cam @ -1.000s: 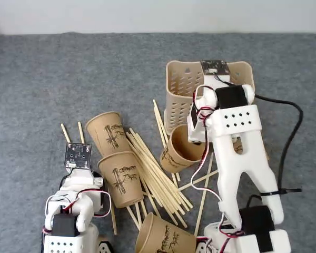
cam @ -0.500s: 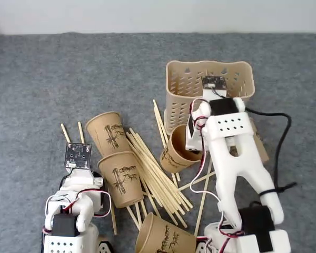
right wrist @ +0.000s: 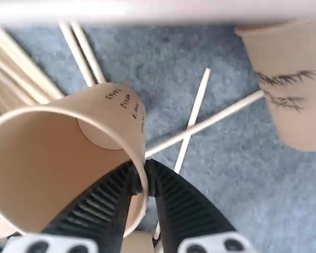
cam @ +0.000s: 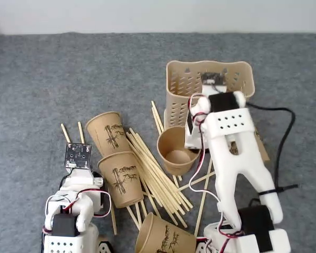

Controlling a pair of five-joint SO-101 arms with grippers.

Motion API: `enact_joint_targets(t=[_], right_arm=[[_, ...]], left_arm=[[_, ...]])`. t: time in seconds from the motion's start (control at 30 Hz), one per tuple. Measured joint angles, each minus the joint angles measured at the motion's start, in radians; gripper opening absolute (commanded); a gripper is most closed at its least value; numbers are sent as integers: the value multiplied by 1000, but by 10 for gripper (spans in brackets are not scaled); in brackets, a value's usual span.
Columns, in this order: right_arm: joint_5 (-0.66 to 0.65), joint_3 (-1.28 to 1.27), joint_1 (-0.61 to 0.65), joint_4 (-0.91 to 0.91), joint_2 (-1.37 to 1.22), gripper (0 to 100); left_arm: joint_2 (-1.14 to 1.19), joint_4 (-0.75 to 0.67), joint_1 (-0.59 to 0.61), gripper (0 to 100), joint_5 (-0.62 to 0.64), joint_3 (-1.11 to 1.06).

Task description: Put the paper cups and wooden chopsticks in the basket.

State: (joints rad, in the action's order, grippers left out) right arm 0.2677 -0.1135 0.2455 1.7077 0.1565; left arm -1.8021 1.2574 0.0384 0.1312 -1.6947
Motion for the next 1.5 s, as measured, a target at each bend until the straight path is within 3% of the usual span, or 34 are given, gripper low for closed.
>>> enact_joint_targets(t=[0.77,1.07,1.23,1.5], right_arm=[[-106,387,0,46,364,8],[-130,516,-170,38,354,8],[-130,525,-264,-31,203,8],[-130,525,-302,-80,72,8]], left_arm=[[0,0,0,18,0,0],[0,0,0,18,0,0],[0,0,0,18,0,0],[0,0,0,18,0,0]])
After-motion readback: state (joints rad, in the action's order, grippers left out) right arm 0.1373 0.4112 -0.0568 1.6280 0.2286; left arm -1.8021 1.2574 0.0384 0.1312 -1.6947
